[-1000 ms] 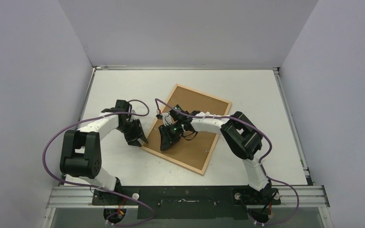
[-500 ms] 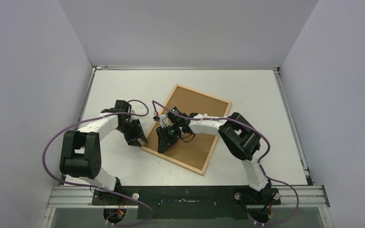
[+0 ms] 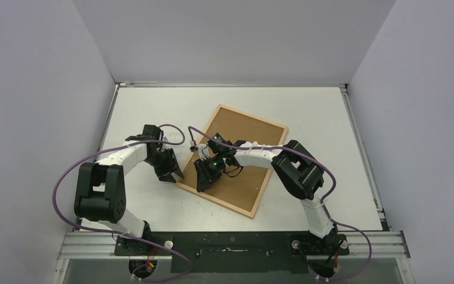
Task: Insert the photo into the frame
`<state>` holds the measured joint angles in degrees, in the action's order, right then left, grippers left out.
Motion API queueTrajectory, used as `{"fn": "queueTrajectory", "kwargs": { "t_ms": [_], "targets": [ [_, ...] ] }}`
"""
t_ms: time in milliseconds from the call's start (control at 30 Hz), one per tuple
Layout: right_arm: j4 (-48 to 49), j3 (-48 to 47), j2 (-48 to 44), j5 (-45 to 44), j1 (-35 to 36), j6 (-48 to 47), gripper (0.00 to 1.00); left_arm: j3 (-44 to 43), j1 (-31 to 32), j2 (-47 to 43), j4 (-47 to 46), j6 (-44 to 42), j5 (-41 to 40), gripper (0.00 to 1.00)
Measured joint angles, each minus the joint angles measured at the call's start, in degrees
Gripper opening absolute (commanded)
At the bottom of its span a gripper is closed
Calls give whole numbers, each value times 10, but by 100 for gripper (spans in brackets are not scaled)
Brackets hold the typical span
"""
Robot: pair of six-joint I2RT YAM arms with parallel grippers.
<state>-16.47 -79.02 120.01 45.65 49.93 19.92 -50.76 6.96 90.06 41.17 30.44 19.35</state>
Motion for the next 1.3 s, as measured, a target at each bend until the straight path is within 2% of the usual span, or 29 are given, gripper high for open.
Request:
{"fn": "queueTrajectory", "kwargs": {
  "t_ms": [300, 467, 600, 700, 933, 1067, 1133, 1200, 1233, 1300],
  "targets": [
    [-16, -4, 7, 29, 0, -30, 26, -6, -1, 12, 7, 0, 0, 37],
    [-17, -5, 7, 33, 0, -37, 30, -13, -4, 21, 15, 2, 3, 37],
    [-2, -1, 4, 31, 0, -1, 36, -16, -5, 18, 16, 1, 4, 37],
    [37, 10, -2, 12, 0, 49, 35, -18, -4, 17, 18, -3, 5, 38],
    [149, 36, -40, -98, -22, 138, 37, -33, -4, 17, 12, -11, 20, 43],
    [169, 100, -125, -193, -68, 160, 38, -62, -7, 17, -6, -12, 35, 49],
    [154, 126, -176, -256, -91, 168, 38, -76, -14, 14, -28, -12, 40, 56],
    [120, 132, -219, -330, -114, 170, 47, -82, -20, 12, -47, -14, 45, 67],
    [104, 131, -233, -363, -120, 170, 54, -84, -24, 11, -56, -17, 47, 70],
    [45, 120, -260, -448, -127, 171, 61, -86, -29, 12, -73, -24, 47, 73]
  ]
}}
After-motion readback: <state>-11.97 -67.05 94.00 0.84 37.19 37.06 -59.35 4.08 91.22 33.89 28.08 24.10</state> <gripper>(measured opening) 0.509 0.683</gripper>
